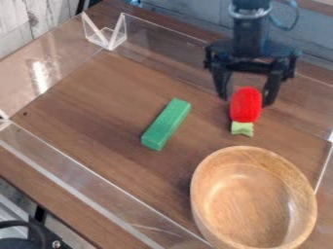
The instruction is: Move the red object to the left side of the table
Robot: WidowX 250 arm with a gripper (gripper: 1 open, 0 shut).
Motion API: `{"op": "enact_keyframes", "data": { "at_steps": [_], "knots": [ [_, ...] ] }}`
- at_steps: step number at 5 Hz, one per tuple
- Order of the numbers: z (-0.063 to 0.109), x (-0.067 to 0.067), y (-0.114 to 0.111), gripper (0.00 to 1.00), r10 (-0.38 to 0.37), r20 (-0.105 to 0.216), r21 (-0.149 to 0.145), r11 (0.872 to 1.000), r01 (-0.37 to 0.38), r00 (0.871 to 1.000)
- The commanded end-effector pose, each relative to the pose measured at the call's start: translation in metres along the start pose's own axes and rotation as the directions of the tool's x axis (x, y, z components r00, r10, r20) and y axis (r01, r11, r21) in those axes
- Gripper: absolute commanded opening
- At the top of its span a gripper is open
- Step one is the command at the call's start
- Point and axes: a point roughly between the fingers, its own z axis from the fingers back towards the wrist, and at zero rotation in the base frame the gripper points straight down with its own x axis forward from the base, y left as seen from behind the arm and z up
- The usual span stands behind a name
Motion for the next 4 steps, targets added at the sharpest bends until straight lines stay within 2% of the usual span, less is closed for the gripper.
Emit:
{"op": "enact_keyframes", "data": {
  "at_steps": [1, 2, 4],
  "knots": [
    [0.002, 0.009, 0.007, 1.00, 0.019, 0.029, -0.008, 1.000, -0.018, 0.999],
    [-0.008, 0.011, 0.003, 1.00, 0.000, 0.013, -0.007, 1.000, 0.000, 1.000],
    [-0.032, -0.001, -0.018, 1.00, -0.042, -0.014, -0.009, 0.999, 0.042, 0.999]
  ]
}}
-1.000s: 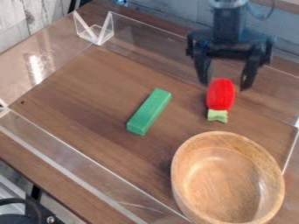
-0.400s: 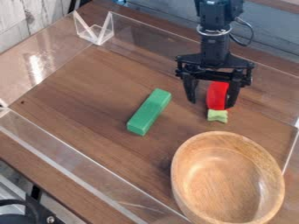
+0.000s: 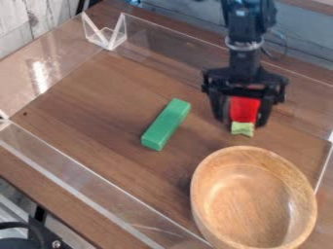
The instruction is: Move the red object to the left side of the table
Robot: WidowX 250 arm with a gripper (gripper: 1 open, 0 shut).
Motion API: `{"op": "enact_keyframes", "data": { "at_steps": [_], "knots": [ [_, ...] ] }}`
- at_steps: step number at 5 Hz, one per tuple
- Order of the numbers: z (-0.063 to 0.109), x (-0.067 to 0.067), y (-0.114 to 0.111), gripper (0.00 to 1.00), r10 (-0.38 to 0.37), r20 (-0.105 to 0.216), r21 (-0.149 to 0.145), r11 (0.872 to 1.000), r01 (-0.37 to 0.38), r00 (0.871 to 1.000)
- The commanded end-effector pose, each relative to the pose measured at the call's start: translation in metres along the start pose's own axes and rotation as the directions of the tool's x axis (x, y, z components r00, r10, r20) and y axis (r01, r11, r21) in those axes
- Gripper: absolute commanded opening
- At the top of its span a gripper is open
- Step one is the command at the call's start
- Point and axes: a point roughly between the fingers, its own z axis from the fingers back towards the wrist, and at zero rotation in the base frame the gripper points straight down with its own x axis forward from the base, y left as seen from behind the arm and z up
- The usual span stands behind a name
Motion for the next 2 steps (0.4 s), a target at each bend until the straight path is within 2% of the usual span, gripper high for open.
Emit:
{"op": "enact_keyframes", "data": {
  "at_steps": [1, 2],
  "knots": [
    [0.000, 0.010, -0.008, 1.00, 0.027, 0.036, -0.013, 1.000, -0.026, 0.999],
    [-0.012, 0.015, -0.012, 1.00, 0.059, 0.036, -0.014, 0.998, -0.058, 0.998]
  ]
}}
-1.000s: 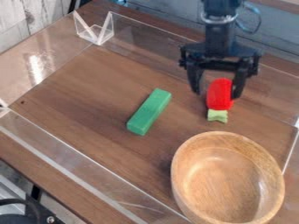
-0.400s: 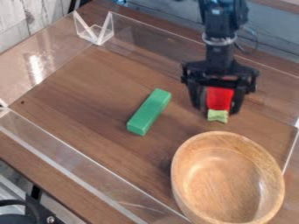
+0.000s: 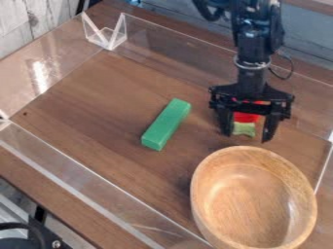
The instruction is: Move the red object to the left side of the table
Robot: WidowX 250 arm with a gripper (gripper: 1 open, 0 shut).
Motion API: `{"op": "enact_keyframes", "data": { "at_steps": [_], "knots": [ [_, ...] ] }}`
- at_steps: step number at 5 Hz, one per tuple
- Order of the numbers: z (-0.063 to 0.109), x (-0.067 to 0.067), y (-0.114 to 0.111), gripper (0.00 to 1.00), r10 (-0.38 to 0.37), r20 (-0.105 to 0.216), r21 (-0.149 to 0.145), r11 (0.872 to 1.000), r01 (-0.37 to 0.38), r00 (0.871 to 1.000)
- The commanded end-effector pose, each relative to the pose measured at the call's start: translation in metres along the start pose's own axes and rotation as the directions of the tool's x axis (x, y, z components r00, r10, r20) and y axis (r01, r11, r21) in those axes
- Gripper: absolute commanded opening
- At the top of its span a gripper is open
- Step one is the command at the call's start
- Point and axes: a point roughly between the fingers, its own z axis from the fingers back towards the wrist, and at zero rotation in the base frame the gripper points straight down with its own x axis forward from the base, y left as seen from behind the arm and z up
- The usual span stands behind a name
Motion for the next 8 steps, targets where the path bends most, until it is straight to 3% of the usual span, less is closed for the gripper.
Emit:
{"op": "enact_keyframes", "data": {
  "at_steps": [1, 3, 4, 5, 6, 7, 8],
  "knots": [
    [0.019, 0.008, -0.006, 0.00, -0.009, 0.050, -0.027, 1.000, 0.010, 0.999],
    [0.053, 0.007, -0.006, 0.00, -0.017, 0.066, -0.032, 0.999, 0.019, 0.998],
    [0.084, 0.011, 0.009, 0.00, 0.000, 0.095, -0.041, 0.999, 0.004, 0.995],
    [0.108, 0.010, 0.023, 0.00, 0.106, 0.133, -0.059, 0.993, -0.098, 0.985],
    [0.125, 0.006, 0.035, 0.00, 0.214, 0.159, -0.072, 0.976, -0.205, 0.964],
    [0.128, 0.000, 0.040, 0.00, 0.310, 0.172, -0.078, 0.950, -0.301, 0.935],
    [0.131, -0.014, 0.042, 0.00, 0.378, 0.179, -0.082, 0.926, -0.369, 0.908]
  ]
}}
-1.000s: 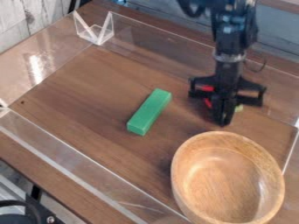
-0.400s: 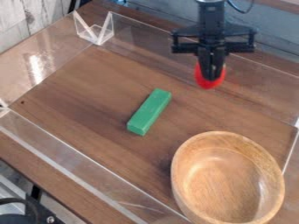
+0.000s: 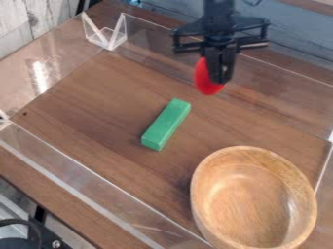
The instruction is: Move the red object to the left side of the table
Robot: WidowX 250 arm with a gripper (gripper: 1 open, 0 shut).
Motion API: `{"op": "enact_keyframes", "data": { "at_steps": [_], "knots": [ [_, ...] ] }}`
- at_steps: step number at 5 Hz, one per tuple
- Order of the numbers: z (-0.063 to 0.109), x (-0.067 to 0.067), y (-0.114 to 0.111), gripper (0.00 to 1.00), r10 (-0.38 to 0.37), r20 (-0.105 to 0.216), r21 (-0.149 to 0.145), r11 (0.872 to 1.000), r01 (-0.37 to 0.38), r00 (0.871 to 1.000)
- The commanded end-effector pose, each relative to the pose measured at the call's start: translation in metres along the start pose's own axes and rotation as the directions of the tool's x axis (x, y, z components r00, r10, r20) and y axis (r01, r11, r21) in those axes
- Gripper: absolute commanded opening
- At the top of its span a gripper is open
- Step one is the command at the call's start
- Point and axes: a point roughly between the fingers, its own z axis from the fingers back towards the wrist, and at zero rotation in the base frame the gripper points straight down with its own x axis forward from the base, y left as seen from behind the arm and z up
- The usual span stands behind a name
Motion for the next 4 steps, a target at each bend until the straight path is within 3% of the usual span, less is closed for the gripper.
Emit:
{"op": "enact_keyframes", "data": {
  "at_steps": [1, 3, 4],
  "knots": [
    [0.018, -0.011, -0.002, 0.00, 0.064, 0.048, -0.026, 0.998, -0.062, 0.997],
    [0.016, -0.009, 0.016, 0.00, 0.147, 0.050, -0.022, 0.989, -0.146, 0.988],
    [0.028, -0.019, 0.012, 0.00, 0.149, 0.042, -0.027, 0.989, -0.148, 0.988]
  ]
}}
